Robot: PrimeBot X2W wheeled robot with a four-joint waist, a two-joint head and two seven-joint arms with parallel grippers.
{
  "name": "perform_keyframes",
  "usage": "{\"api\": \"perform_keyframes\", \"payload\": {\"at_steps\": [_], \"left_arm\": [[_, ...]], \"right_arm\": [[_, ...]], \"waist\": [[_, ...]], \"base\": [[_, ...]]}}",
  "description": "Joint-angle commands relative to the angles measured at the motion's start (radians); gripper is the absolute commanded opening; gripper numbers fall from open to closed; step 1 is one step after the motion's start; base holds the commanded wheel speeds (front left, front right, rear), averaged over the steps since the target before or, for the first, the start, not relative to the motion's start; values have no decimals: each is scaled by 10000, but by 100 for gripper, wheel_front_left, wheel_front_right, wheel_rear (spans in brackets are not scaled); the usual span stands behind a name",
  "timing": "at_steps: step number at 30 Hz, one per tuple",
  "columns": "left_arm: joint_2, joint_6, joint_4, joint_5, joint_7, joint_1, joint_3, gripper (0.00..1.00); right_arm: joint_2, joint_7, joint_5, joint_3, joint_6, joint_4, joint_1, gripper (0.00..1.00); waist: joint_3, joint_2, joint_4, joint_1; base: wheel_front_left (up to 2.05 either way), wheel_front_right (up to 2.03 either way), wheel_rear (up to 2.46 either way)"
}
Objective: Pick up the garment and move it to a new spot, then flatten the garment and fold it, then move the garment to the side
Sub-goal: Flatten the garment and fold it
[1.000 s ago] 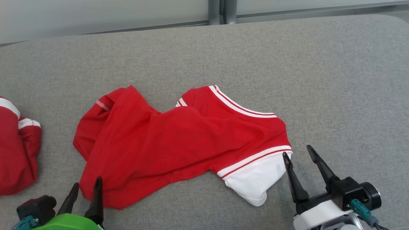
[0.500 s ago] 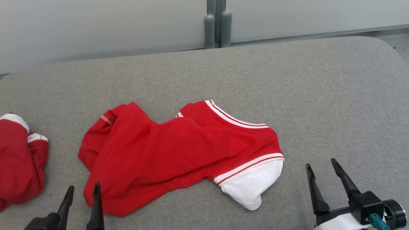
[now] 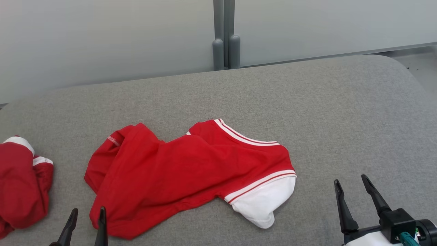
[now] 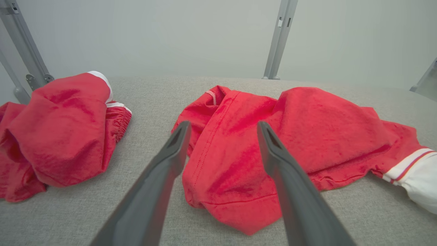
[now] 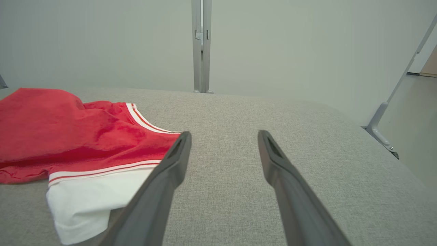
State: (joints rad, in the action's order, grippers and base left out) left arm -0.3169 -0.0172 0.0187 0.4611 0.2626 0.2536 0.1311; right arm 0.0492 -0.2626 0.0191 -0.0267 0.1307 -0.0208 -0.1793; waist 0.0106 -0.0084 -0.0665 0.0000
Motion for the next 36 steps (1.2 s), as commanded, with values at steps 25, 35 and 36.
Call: {"api": "perform_keyframes", "payload": {"at_steps": [25,35,36], "left_arm": [[899,1485,1180,-1464,28,-342,-1146,100],[934,1489,1238,-1362,28,-368,-1052,100],[943,1489,1249,-1363,28,-367,-1052,100]], "right_arm": [[25,-34,-84,124,1,-572,408,100],[25,-34,-111,216,1,-517,435,100],[25,-34,-121,255,1,-503,426,100]], "waist": [[-184,84,148,0],[-142,84,181,0],[-137,84,184,0]], "base": [[0,0,0],[0,0,0],[0,0,0]]}}
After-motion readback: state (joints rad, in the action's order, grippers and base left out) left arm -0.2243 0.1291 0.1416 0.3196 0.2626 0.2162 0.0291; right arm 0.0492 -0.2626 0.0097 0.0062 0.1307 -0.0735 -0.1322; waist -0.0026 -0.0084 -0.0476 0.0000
